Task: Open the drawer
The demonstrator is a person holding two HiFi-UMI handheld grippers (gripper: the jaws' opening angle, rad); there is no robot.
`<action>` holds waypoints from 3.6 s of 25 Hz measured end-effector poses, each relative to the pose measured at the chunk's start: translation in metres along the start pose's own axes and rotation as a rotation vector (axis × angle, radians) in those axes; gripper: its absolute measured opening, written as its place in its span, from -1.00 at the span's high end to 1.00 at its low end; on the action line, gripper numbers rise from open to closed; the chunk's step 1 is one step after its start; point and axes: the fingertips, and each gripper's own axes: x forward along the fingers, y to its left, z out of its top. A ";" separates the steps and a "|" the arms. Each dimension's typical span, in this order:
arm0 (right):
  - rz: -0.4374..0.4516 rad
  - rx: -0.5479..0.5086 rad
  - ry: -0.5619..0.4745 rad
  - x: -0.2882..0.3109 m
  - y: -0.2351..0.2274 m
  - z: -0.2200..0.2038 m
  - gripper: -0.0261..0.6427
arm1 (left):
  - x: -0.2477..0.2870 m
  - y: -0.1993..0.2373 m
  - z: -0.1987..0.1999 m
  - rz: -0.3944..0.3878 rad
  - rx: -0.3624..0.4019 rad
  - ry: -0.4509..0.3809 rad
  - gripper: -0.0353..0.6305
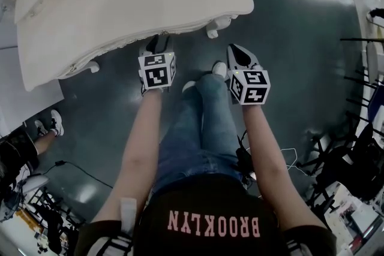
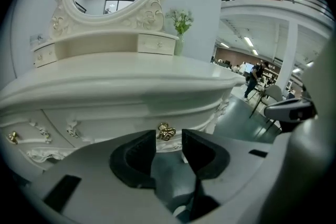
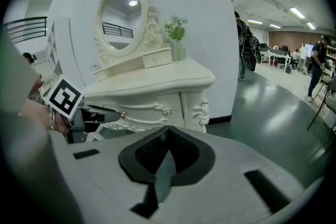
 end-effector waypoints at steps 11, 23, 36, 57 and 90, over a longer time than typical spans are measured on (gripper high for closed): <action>0.010 -0.046 0.000 -0.010 0.010 0.003 0.93 | 0.026 0.009 0.000 0.075 -0.001 0.020 0.53; -0.032 -0.005 0.000 -0.023 0.009 -0.003 0.93 | 0.022 0.003 0.000 0.038 -0.004 0.034 0.54; -0.007 -0.003 -0.009 -0.033 0.012 0.003 0.93 | 0.019 0.002 0.001 0.035 -0.010 0.054 0.55; 0.027 -0.010 0.009 -0.073 0.020 -0.040 0.93 | -0.024 -0.030 -0.053 0.015 0.005 0.051 0.55; 0.031 -0.009 -0.064 -0.158 0.037 -0.093 0.93 | -0.095 -0.080 -0.137 0.003 0.016 0.060 0.55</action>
